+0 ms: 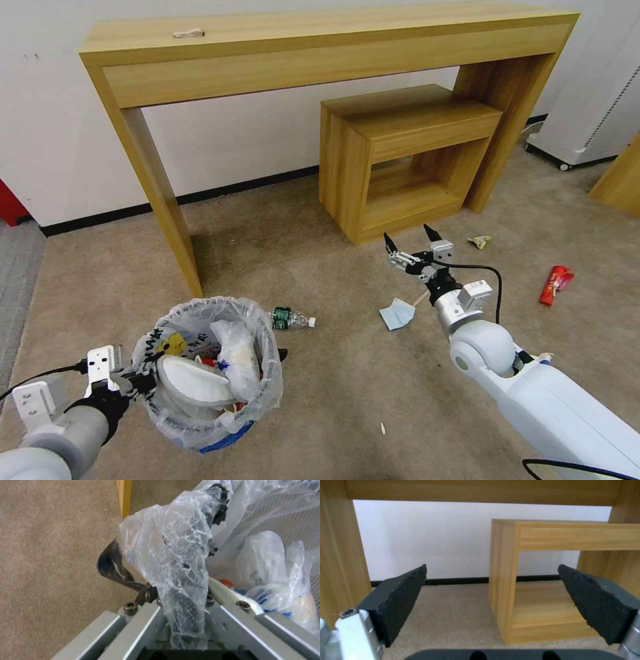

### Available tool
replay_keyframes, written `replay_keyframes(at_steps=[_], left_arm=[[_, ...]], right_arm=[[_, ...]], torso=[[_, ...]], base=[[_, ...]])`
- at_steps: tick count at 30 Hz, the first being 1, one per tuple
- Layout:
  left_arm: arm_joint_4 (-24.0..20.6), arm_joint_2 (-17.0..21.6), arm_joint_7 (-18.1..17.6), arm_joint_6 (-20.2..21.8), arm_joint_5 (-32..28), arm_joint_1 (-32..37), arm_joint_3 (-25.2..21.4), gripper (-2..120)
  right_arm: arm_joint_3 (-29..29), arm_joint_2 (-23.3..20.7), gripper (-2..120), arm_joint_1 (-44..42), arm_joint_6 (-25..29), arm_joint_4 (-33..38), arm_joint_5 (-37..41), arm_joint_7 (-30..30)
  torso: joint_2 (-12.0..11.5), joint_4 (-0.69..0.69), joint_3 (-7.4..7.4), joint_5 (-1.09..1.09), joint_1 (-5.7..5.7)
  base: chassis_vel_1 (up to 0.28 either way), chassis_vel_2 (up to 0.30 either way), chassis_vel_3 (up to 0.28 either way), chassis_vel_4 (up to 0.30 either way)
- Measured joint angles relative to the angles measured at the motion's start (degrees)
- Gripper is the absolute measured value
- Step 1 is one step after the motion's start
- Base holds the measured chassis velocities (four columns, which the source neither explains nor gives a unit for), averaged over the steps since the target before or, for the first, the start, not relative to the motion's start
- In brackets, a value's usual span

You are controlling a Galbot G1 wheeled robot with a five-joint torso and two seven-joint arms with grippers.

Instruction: Pick up the trash bin and place the garbage on the floor into it.

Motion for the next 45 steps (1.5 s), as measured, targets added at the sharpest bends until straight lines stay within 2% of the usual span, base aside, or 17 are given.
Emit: replay_keyframes(at_steps=[45], left_arm=[[0.19, -0.36, -0.21, 0.17, -0.85, -0.12, 0.04, 1]], right_arm=[[-1.17, 0.92, 100, 0.99, 1.38, -1.86, -1.03, -0.62]], torso=[[0.00, 0.00, 0.00, 0.00, 0.00]], base=[[0.000, 0.000, 0.000, 0.000]])
